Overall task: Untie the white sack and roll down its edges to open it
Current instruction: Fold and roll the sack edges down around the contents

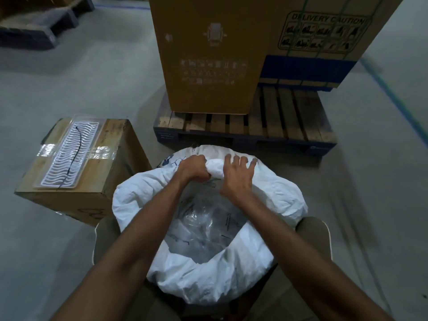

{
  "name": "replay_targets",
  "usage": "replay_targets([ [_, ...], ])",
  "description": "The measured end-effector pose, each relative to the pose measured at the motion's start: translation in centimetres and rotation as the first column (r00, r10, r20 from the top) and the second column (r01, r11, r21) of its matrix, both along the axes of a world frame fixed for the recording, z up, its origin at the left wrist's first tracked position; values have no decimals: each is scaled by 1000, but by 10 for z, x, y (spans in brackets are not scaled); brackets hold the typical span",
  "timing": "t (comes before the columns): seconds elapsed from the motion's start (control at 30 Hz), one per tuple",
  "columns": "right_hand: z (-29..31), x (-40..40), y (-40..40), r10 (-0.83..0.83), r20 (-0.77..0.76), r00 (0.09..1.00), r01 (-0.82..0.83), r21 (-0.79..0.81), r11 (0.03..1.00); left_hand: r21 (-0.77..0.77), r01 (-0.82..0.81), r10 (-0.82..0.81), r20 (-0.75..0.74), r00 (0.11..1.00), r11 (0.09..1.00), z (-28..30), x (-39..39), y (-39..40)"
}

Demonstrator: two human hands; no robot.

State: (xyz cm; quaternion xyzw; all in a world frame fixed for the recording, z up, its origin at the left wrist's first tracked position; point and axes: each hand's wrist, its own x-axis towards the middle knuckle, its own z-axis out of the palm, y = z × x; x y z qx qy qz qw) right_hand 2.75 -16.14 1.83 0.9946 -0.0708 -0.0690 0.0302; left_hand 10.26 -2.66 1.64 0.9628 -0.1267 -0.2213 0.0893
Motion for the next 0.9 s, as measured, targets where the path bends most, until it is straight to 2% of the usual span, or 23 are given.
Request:
replay_targets([
  [0.07, -15, -13, 0, -24, 123, 992, 25, -3, 1000, -11, 7, -8, -132, 991, 1000, 1, 11, 5],
  [0.13, -20, -10, -6, -44, 110, 993, 31, 115, 993, 4, 52, -51, -138, 989, 999, -2, 14, 5],
  [0.17, -17, -5, -8, -42, 90, 995, 26, 168, 985, 36, 89, -86, -80, 993, 995, -5, 10, 3],
  [0.23, 0, 9, -11, -53, 39, 998, 42, 249, 968, 78, 181, -191, 150, 970, 980, -11, -6, -6],
  [0.3, 15, 25, -12, -76, -48, 996, 88, 313, 946, -30, 302, -272, 362, 892, 953, -22, -16, -14],
  [0.33, 19, 31, -12, -80, -130, 988, 122, 361, 925, -141, 336, -257, 397, 881, 931, -28, -16, -17],
  [0.4, 24, 40, -13, -54, -312, 949, 188, 418, 889, -293, 297, -182, 362, 914, 909, -32, -10, -20],
  [0.47, 22, 36, -16, -60, -376, 924, 224, 408, 885, -220, 234, -165, 290, 943, 947, -27, -4, -27],
  [0.5, 20, 30, -18, -88, -340, 936, 223, 382, 897, -142, 220, -179, 255, 950, 965, -22, 0, -30],
  [0.57, 13, 11, -21, -125, -173, 977, 169, 271, 948, -23, 180, -176, 127, 976, 983, -16, 11, -31],
  [0.63, 5, -8, -24, -142, -37, 989, 146, 151, 978, 3, 179, -179, -16, 984, 984, -14, 25, -28],
  [0.7, 1, -17, -28, -174, -19, 985, 175, 151, 973, -10, 201, -201, -88, 976, 980, -14, 34, -29],
  [0.73, -1, -17, -32, -199, -51, 979, 206, 201, 958, -17, 215, -216, -68, 974, 976, -16, 34, -32],
  [0.8, 1, -10, -40, -257, -148, 955, 293, 333, 896, -53, 311, -302, 140, 943, 949, -21, 22, -37],
  [0.87, 12, 2, -50, -229, -290, 929, 347, 473, 810, -100, 503, -429, 399, 810, 858, -30, 6, -37],
  [0.9, 18, 8, -54, -168, -369, 914, 357, 535, 766, -99, 569, -465, 471, 750, 816, -35, 0, -36],
])
